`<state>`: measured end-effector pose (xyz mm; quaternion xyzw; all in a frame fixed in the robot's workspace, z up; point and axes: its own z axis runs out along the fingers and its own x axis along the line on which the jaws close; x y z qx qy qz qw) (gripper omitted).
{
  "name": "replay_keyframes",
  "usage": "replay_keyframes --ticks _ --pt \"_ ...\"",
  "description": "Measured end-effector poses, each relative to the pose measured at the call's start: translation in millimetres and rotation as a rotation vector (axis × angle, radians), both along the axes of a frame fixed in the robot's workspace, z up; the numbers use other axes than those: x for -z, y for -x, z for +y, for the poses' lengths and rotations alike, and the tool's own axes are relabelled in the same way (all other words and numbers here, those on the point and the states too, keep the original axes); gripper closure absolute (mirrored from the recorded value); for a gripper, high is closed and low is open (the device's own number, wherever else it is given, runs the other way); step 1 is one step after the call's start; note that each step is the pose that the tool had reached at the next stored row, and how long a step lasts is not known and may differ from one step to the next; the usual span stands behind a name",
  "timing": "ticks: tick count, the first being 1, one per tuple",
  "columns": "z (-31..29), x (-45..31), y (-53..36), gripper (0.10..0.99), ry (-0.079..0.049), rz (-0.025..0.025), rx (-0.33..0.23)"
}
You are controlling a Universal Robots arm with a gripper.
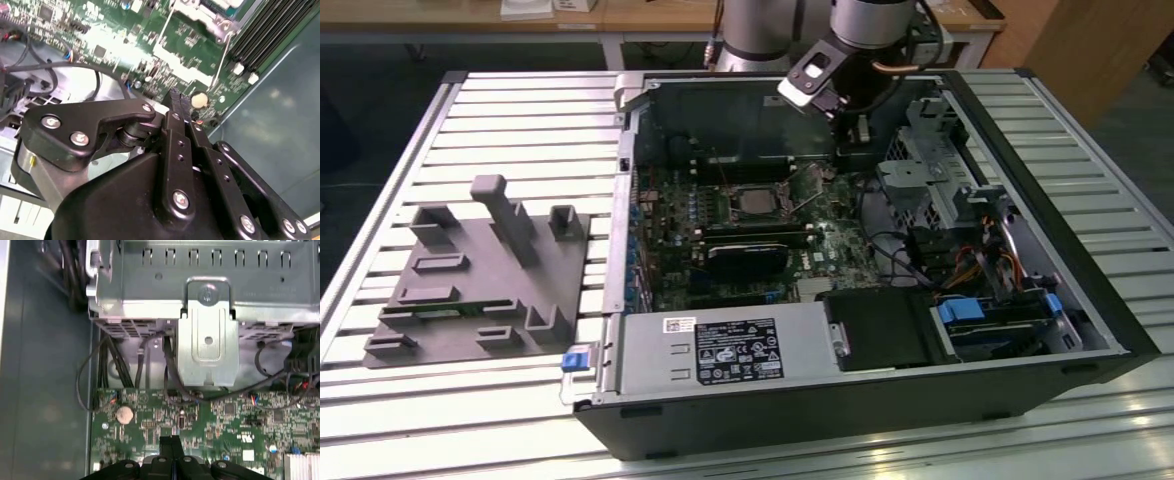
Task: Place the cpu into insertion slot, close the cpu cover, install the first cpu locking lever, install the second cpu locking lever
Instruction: 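Close the cpu cover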
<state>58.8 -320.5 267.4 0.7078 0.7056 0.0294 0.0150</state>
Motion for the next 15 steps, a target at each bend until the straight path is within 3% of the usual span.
replay_keyframes --ticks 4,11,15 --pt "0.0 1.6 -3.9 0.980 0.000 0.0002 0.000" --pt "0.0 12.0 -6.0 0.980 0.000 0.0031 0.000" --pt "-0.1 12.5 -6.2 0.980 0.000 0.0033 0.000"
